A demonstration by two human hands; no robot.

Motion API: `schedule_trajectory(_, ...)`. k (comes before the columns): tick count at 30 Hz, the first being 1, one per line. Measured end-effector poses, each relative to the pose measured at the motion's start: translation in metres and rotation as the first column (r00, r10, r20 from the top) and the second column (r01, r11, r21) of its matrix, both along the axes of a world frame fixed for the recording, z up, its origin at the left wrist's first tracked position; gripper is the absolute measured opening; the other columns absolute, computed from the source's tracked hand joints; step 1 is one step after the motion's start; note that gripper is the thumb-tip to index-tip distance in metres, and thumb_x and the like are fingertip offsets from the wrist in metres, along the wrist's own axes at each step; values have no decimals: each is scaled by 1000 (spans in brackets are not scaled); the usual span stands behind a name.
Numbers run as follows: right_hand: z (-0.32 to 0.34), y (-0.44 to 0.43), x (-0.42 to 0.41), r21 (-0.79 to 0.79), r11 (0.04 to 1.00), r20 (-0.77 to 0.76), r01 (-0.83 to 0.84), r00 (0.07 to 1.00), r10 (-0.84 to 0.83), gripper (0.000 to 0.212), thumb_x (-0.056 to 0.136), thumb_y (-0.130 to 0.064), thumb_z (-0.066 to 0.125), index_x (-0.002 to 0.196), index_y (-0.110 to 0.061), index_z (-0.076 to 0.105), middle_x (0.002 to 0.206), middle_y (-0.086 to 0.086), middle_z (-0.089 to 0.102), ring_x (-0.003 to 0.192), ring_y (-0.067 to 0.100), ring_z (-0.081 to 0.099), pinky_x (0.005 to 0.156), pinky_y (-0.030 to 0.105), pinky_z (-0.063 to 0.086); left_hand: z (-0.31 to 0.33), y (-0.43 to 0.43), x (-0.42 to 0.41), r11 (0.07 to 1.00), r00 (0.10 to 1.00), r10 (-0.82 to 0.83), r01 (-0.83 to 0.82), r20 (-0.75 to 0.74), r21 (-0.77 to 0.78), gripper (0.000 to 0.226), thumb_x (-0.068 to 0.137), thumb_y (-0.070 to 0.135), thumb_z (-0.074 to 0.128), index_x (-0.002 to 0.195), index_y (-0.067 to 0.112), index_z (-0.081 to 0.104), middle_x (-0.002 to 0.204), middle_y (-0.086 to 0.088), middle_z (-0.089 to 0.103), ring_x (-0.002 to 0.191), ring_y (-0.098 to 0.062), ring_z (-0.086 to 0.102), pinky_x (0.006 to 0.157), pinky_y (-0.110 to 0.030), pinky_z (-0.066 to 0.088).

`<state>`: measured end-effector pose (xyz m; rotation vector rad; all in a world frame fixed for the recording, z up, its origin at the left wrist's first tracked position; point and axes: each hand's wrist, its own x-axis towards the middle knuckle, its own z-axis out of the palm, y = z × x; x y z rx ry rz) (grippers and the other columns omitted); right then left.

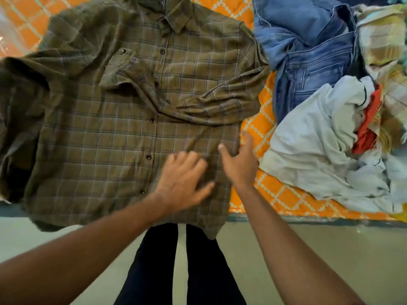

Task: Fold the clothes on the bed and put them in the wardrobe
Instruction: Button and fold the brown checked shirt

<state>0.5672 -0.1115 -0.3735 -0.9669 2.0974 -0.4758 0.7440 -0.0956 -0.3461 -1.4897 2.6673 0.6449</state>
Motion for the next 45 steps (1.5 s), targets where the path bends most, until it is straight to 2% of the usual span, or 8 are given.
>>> schedule_trajectory(3,-2,6,-4,-45,999,40,-31,999,33,78,92,-41,68,157,-30,27,142,0,58,124,20,58,99,37,48,7,53,-39,932,983,-23,-44,181,360,63,86,77,41,109,20,55,103,-5,63,95,-29,63,66,-36,39)
schedule_trajectory(6,3,-27,-14,-153,956,259,250,944,-205,79,94,-25,65,160,-23,21,105,-7,63,92,-6,60,83,25,45,2,67,-68,843,930,63,-244,363,480,58,88,73,45,106,18,54,102,-4,67,90,-26,68,66,-34,42)
schedule_trajectory(9,7,-67,-27,-180,923,396,340,884,-248,81,98,-28,66,161,-16,17,159,0,37,142,5,37,116,26,32,0,60,-89,871,928,50,-221,370,438,36,94,50,47,104,19,63,102,-3,70,92,-24,69,67,-31,43)
schedule_trajectory(17,14,-111,-46,-109,993,-7,32,999,-33,70,89,-8,58,154,-26,41,153,4,45,137,23,48,109,30,42,-1,33,-100,596,976,112,-216,186,773,34,97,37,46,110,11,63,124,-15,65,111,-35,59,86,-37,44)
schedule_trajectory(26,28,-95,-103,95,951,-425,-296,851,307,54,84,-11,64,136,-18,49,143,10,47,124,33,55,100,39,47,12,83,-183,316,976,209,-2,-67,949,41,94,61,48,110,24,50,105,-8,70,87,-27,71,82,-41,56)
schedule_trajectory(34,46,-85,-11,-335,917,-654,-217,754,-61,64,78,-30,64,141,-28,51,153,10,41,134,32,44,96,49,45,-23,-33,10,570,665,726,-437,-177,696,16,97,19,61,92,34,63,86,9,66,83,-17,67,82,-45,59)
schedule_trajectory(40,37,-147,130,-299,690,-380,-659,746,548,41,85,-18,63,125,-19,64,137,8,52,122,32,50,96,49,50,-10,-105,211,554,534,832,-807,-148,203,17,90,16,63,107,16,67,90,-3,63,88,-28,63,80,-37,50)
schedule_trajectory(45,37,-215,244,-164,343,-338,-925,379,861,75,78,0,60,149,-23,48,155,6,41,132,34,42,105,46,46,0,-118,281,681,683,723,-730,-107,-59,37,84,27,66,117,14,60,117,-14,55,108,-37,53,93,-47,46)
